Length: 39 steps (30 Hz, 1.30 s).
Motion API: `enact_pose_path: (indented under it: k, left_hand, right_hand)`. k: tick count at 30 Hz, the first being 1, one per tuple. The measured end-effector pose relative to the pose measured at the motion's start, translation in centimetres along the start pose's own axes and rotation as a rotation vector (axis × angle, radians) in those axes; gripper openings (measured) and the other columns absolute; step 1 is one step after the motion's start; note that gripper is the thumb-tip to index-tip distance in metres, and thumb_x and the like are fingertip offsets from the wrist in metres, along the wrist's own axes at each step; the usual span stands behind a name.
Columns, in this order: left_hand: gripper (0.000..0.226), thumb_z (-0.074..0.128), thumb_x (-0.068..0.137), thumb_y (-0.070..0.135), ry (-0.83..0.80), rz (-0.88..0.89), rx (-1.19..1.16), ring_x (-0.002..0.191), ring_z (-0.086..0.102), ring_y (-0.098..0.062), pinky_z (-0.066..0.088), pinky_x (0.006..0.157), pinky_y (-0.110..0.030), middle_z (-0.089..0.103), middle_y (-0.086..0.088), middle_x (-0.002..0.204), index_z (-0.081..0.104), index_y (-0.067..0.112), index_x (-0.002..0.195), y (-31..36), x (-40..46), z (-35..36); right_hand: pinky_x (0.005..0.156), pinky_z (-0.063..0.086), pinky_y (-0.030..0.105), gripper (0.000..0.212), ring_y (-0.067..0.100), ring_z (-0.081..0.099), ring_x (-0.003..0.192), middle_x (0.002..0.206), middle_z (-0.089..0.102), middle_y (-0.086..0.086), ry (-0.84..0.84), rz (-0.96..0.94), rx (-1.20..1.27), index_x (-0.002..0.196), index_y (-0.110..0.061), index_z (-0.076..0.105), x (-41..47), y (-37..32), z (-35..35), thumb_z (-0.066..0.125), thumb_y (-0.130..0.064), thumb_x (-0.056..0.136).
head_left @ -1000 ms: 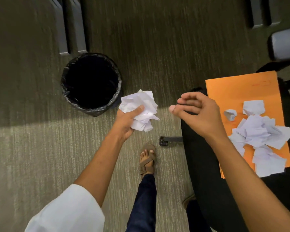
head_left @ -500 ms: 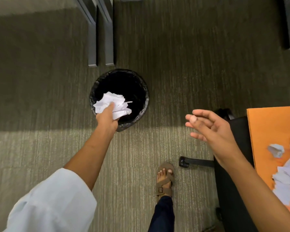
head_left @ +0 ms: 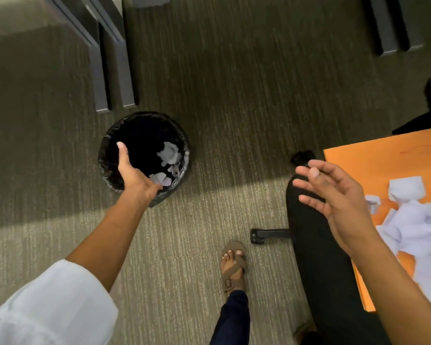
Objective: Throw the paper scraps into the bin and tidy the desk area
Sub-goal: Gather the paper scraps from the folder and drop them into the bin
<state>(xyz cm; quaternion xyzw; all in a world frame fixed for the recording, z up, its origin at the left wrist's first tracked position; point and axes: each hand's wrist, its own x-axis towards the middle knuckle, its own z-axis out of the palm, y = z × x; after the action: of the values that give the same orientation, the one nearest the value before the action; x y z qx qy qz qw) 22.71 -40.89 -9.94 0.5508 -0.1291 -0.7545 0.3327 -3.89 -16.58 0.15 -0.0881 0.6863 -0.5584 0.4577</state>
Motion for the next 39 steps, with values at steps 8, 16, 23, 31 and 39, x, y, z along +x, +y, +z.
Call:
enact_pose_path:
  k: [8, 16, 23, 31, 39]
  left_hand:
    - [0.009, 0.07, 0.092, 0.022, -0.056, 0.263, 0.976, 0.078, 0.067, -0.022, 0.05, 0.057, -0.028, 0.068, -0.01, 0.089, 0.062, 0.017, 0.093, -13.0, -6.2, 11.9]
    - [0.094, 0.085, 0.066, 0.052, -0.897, 0.7, 1.646, 0.138, 0.034, -0.026, 0.038, 0.108, -0.043, 0.04, -0.007, 0.15, 0.043, 0.02, 0.143, -24.4, -15.7, 22.7]
    - [0.139, 0.085, 0.052, 0.068, -0.707, 0.593, 2.148, 0.146, 0.011, -0.041, 0.032, 0.112, -0.054, 0.005, -0.014, 0.164, 0.004, 0.031, 0.157, -30.8, -17.6, 26.9]
    - [0.084, 0.081, 0.073, 0.012, -0.541, 0.438, 2.286, 0.125, 0.035, -0.041, 0.04, 0.077, -0.036, 0.03, -0.019, 0.138, 0.03, 0.013, 0.139, -32.4, -17.9, 28.8]
    - [0.043, 0.079, 0.081, 0.014, -0.593, 0.481, 2.194, 0.096, 0.061, -0.034, 0.056, 0.074, -0.04, 0.059, -0.016, 0.116, 0.057, 0.01, 0.118, -32.2, -16.3, 29.6]
  right_hand:
    - [0.081, 0.06, 0.034, 0.04, 0.007, 0.073, 0.091, 0.107, 0.076, -0.002, 0.397, -0.093, -0.11, 0.111, -0.017, 0.068, -4.0, 0.8, -10.2, 0.088, -0.025, 0.077]
    - [0.081, 0.051, 0.031, 0.065, 0.013, 0.06, 0.112, 0.129, 0.06, -0.002, 0.744, 0.006, -0.54, 0.123, -0.027, 0.059, -7.3, 3.8, -25.7, 0.091, -0.026, 0.066]
    - [0.102, 0.05, 0.049, 0.106, 0.026, 0.047, 0.136, 0.155, 0.036, 0.005, 0.562, 0.153, -0.59, 0.148, -0.027, 0.039, -5.8, 5.8, -30.6, 0.094, -0.047, 0.059]
    - [0.107, 0.048, 0.054, 0.117, 0.03, 0.046, 0.139, 0.16, 0.031, 0.008, 0.449, 0.192, -0.579, 0.155, -0.026, 0.029, -4.7, 6.5, -31.7, 0.095, -0.045, 0.06]
    - [0.113, 0.043, 0.043, 0.112, 0.024, 0.039, 0.143, 0.155, 0.038, 0.006, 0.315, 0.039, -0.61, 0.151, -0.023, 0.037, -3.3, 6.7, -30.2, 0.092, -0.057, 0.06]
